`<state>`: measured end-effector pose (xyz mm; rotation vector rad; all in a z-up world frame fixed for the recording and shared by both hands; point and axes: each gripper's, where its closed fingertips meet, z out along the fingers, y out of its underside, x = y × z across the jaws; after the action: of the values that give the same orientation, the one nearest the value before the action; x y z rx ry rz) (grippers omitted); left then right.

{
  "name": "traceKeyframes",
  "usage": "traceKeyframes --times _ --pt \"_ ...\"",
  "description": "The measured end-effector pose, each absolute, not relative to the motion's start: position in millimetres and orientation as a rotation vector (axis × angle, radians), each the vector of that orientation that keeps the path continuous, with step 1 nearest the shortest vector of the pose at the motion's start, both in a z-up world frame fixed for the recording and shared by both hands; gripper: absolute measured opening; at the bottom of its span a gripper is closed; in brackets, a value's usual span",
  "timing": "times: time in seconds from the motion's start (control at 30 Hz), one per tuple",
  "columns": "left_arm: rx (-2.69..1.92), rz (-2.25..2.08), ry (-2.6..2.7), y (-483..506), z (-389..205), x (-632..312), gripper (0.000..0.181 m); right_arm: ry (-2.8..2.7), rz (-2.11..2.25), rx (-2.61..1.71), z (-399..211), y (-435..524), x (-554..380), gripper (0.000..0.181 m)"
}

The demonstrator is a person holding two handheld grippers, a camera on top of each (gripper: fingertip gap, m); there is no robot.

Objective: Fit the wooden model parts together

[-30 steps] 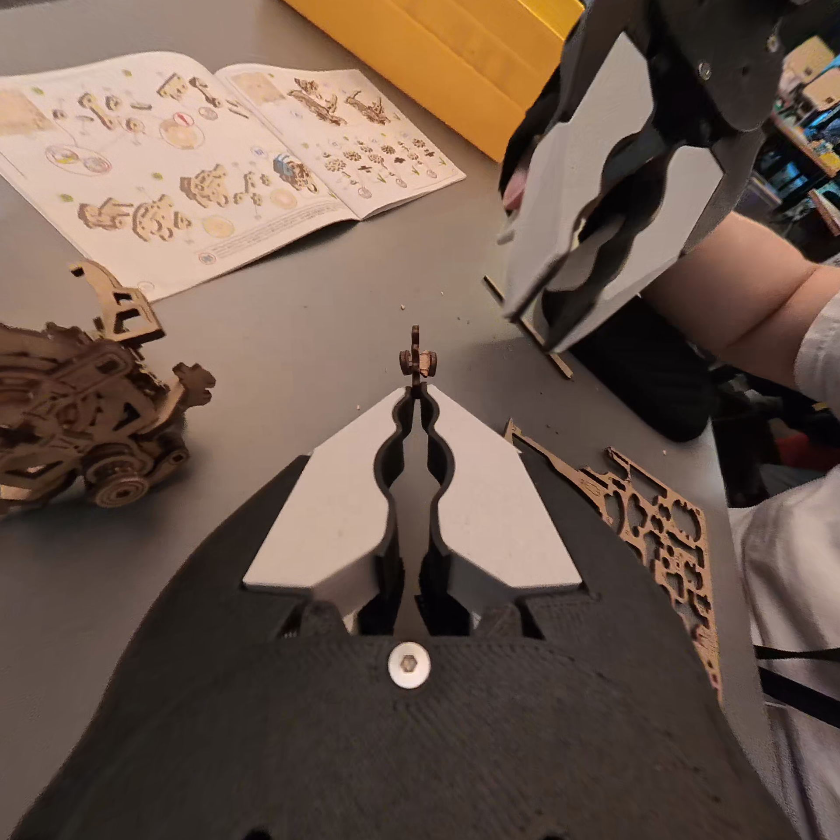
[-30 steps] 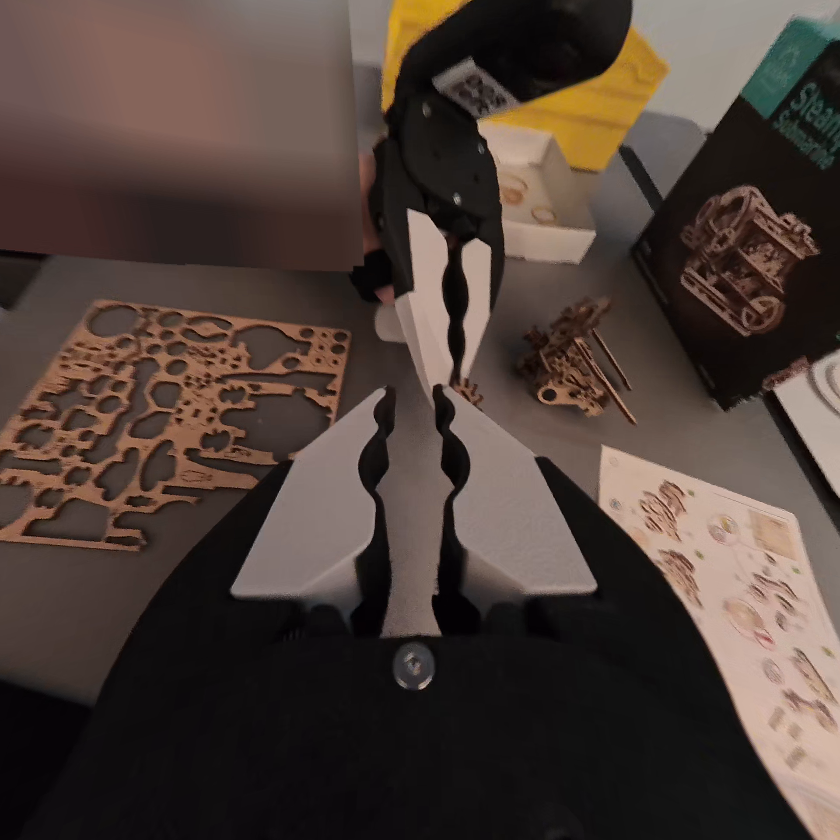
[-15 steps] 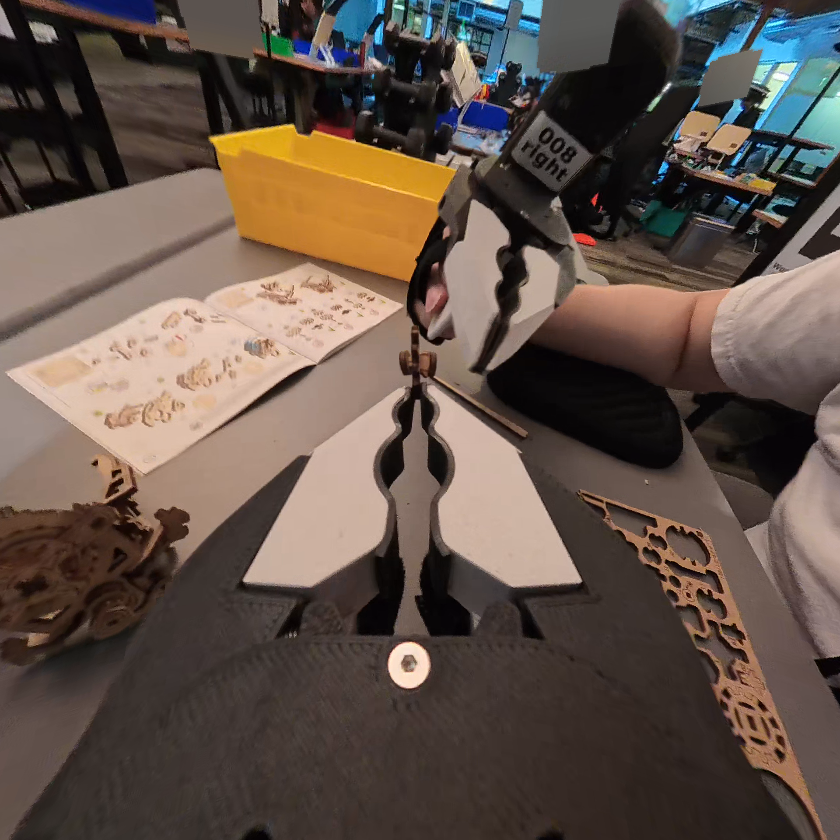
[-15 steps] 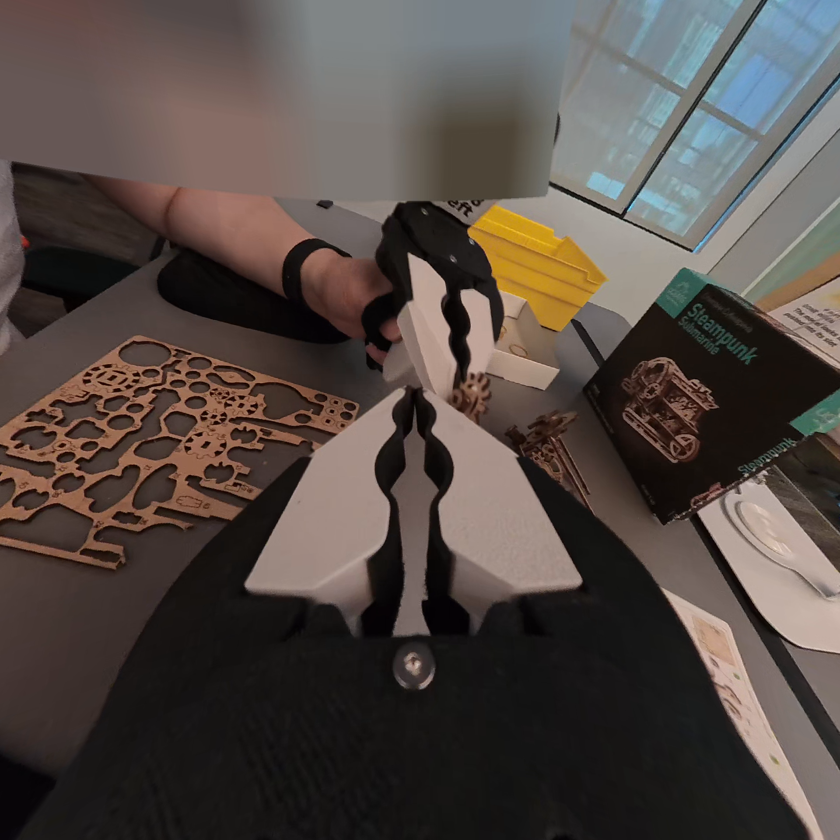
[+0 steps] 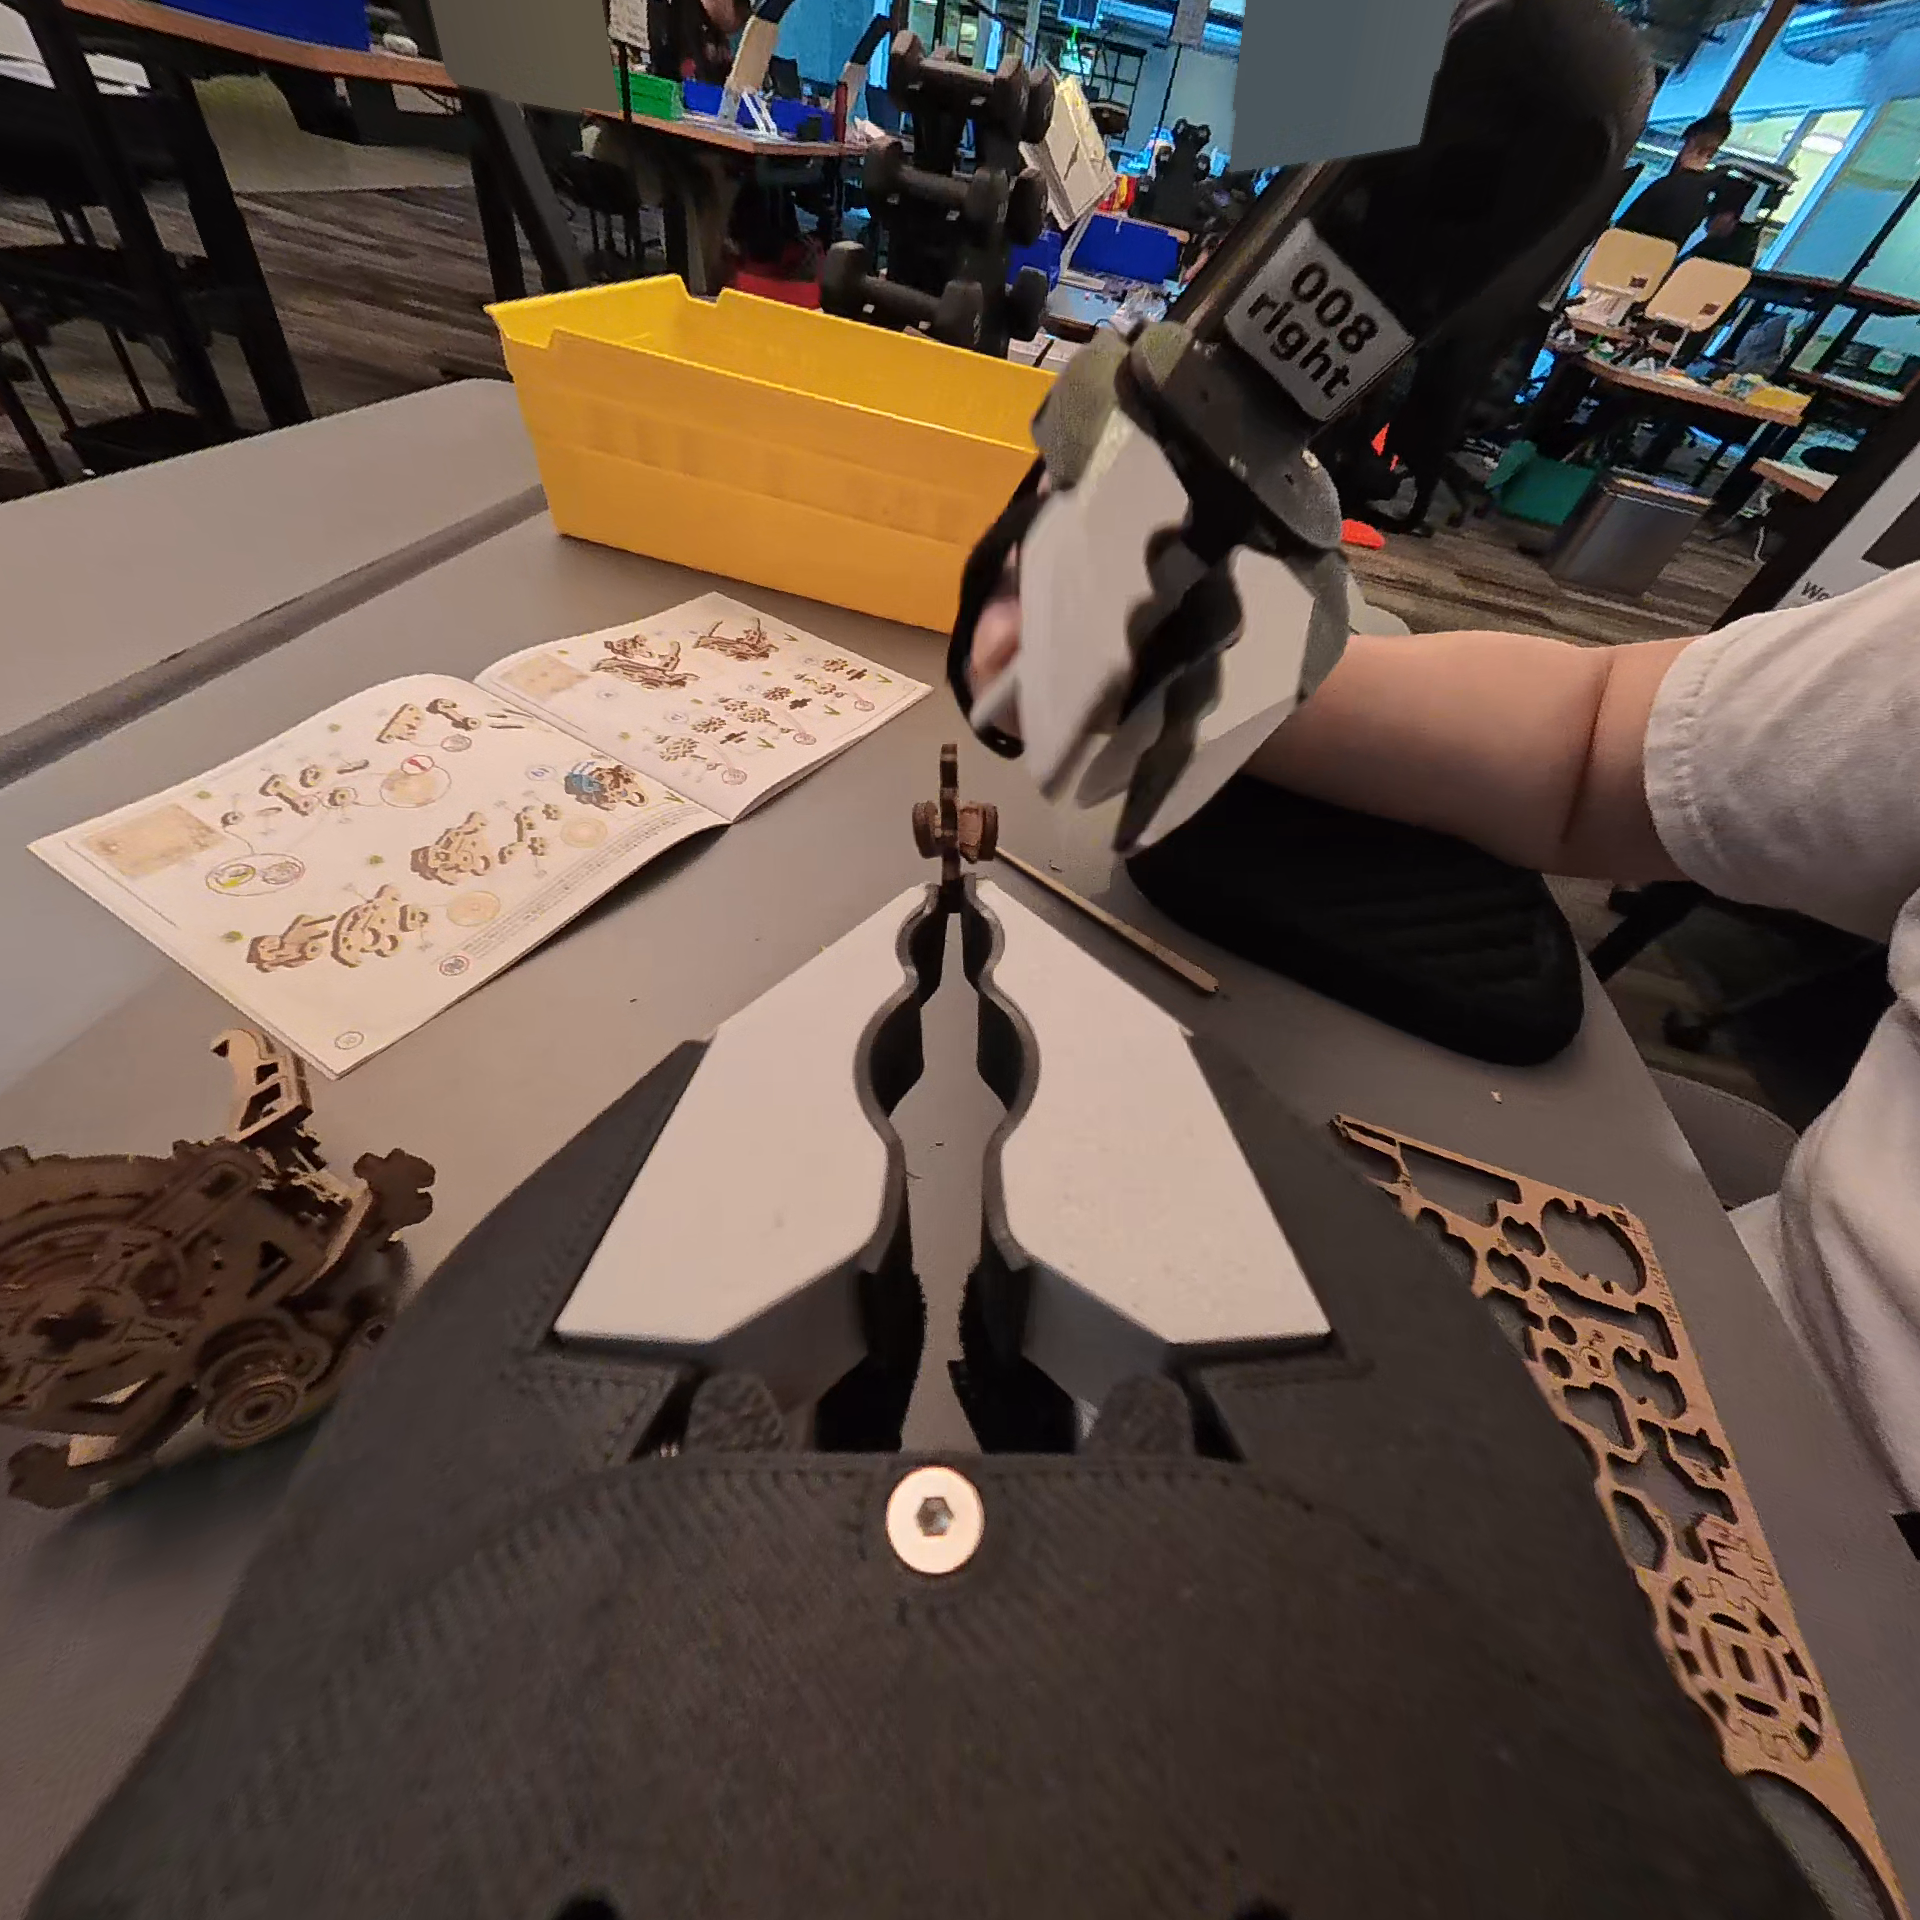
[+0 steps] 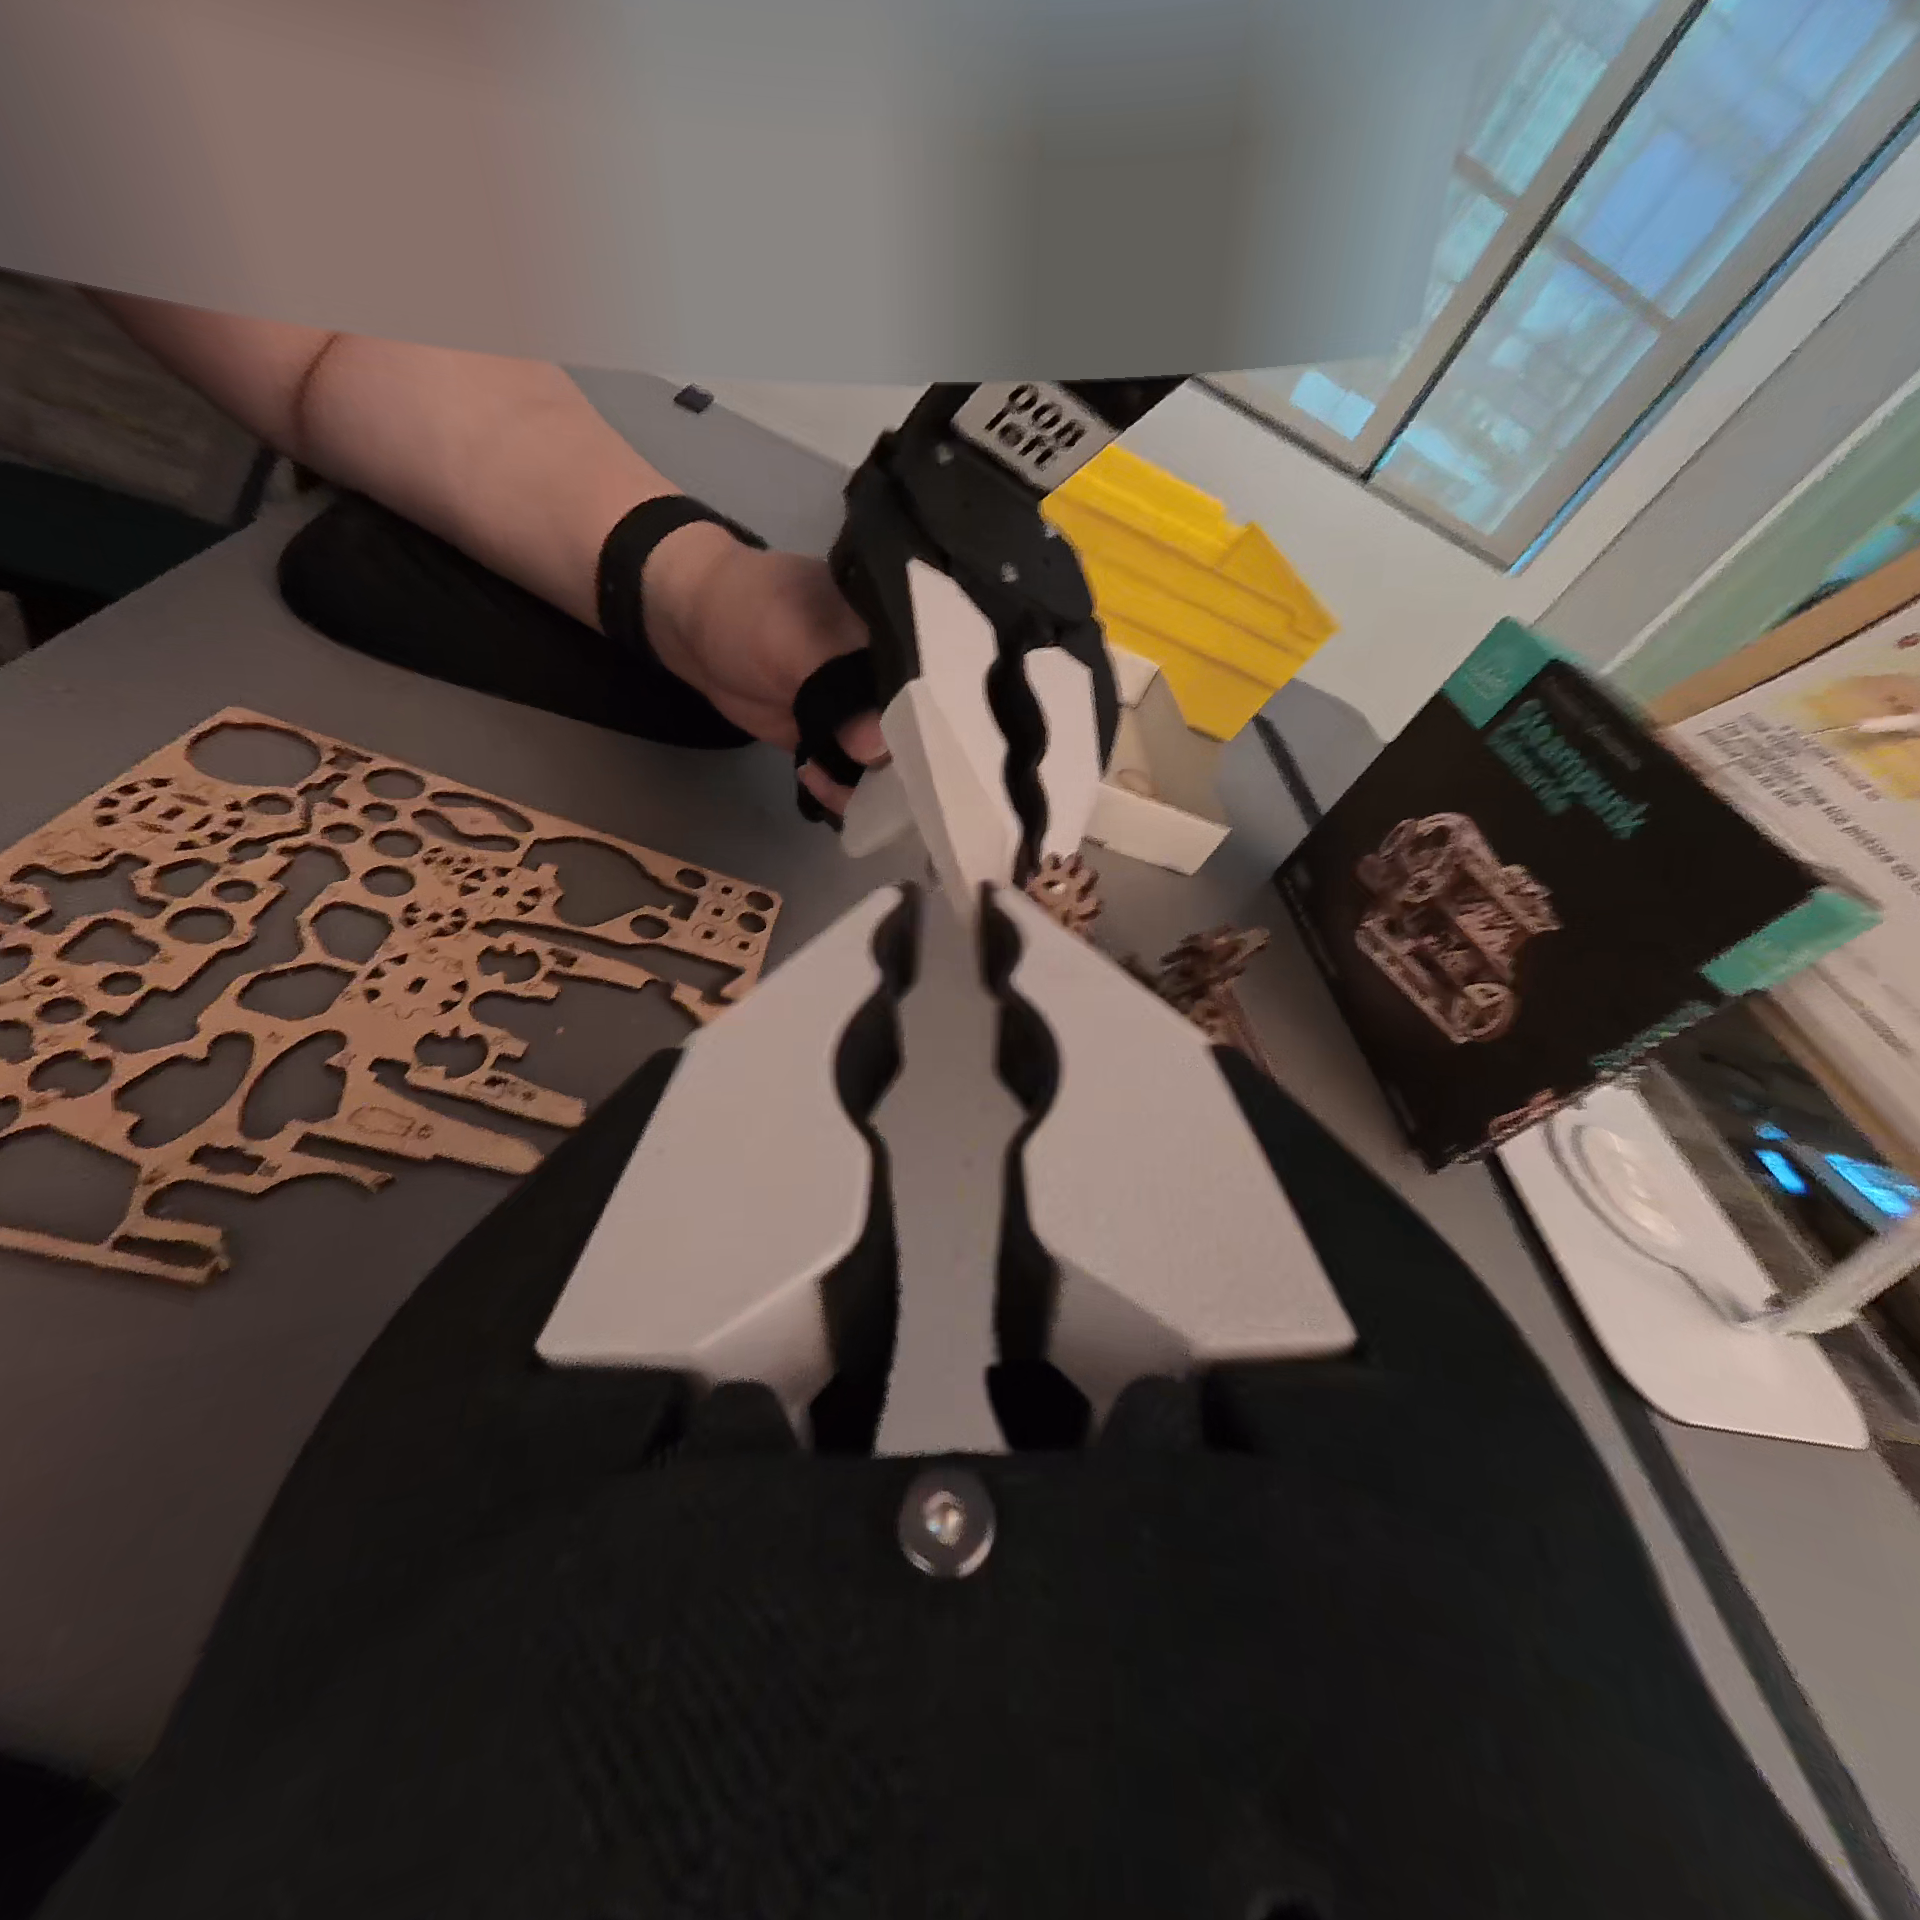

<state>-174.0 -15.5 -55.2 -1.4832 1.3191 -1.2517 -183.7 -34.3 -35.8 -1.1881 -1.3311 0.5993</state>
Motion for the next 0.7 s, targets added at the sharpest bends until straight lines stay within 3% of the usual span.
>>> traceKeyframes --times 0.03,0.07,0.37,0.4,0.47,0.5,0.6,0.7 --pt "-1.48 -1.248 1.321 -15.4 -55.6 -174.1 0.0 -1.306 0.584 -1.172 -31.2 -31.7 -180.9 0.015" --pt "-1.472 -1.246 1.327 -16.0 -55.1 -174.4 0.0 -1.334 0.587 -1.173 -32.8 -34.3 -178.1 0.0" --pt "-1.067 -0.865 1.511 -30.6 -40.1 -181.7 0.0 -1.383 0.606 -1.142 -16.1 -42.8 -173.3 0.0" --pt "-1.014 -0.797 1.523 -32.8 -39.7 -181.6 0.0 -1.394 0.602 -1.126 -15.3 -45.0 -177.0 0.013" --pt "-0.931 -0.686 1.536 -37.5 -39.1 -180.4 0.0 -1.362 0.548 -1.17 -14.7 -37.0 -183.0 0.061" --pt "-0.897 -0.648 1.55 -40.9 -39.9 -179.6 0.0 -1.393 0.555 -1.189 -18.5 -39.8 -186.7 0.063" --pt "-0.849 -0.568 1.579 -45.9 -43.8 -177.3 0.0 -1.455 0.473 -1.153 -22.7 -45.7 -192.4 0.034" --pt "-0.84 -0.524 1.59 -45.5 -47.4 -176.5 0.0 -1.503 0.379 -1.145 -28.6 -45.5 -192.0 0.03"
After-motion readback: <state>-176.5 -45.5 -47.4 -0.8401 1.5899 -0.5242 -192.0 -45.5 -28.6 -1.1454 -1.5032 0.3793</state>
